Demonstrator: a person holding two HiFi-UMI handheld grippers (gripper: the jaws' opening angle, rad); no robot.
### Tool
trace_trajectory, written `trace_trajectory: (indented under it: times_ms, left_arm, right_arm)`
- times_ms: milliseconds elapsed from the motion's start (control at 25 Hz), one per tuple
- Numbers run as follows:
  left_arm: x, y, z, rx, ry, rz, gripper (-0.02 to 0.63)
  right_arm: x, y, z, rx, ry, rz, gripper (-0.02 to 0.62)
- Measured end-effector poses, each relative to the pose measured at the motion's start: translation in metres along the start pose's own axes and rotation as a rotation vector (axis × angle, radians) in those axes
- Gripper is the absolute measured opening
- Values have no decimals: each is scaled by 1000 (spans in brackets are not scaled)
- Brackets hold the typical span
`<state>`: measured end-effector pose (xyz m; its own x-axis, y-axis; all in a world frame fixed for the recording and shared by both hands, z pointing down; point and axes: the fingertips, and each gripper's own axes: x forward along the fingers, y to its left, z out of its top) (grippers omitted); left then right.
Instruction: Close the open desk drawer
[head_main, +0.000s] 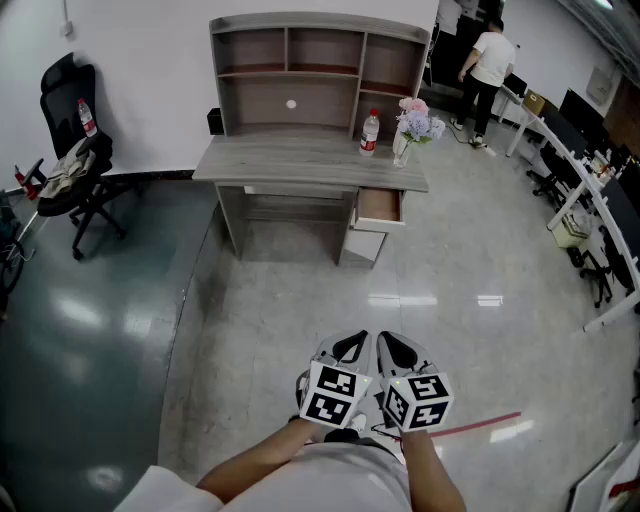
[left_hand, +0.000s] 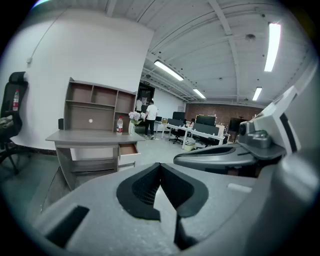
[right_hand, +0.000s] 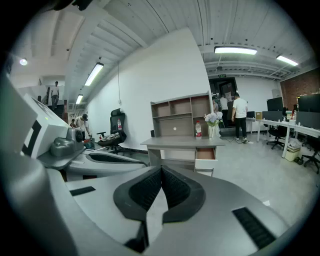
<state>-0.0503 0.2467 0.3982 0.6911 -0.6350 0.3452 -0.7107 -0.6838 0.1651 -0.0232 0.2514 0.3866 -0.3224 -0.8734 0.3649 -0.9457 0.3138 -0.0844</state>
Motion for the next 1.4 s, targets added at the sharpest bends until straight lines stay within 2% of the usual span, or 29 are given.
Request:
trace_trajectory:
  times_ms: [400, 760, 1000, 1280, 1400]
  left_arm:
    - [-3, 14, -6, -15, 1, 0, 5]
    - [7, 34, -2, -27, 12, 29, 5]
    - [40, 49, 4, -13, 30, 60, 5]
    - [109, 67, 27, -35, 40, 91, 5]
    - [137, 70, 37, -25, 73, 103, 5]
  right_arm:
    - [12, 9, -3, 24, 2, -3, 2]
    - [33, 5, -4, 51, 3, 36, 2]
    - [60, -20, 0, 64, -11, 75, 2]
    - [102, -73, 18, 75, 2, 121, 2]
    - [121, -98, 26, 87, 7, 143, 2]
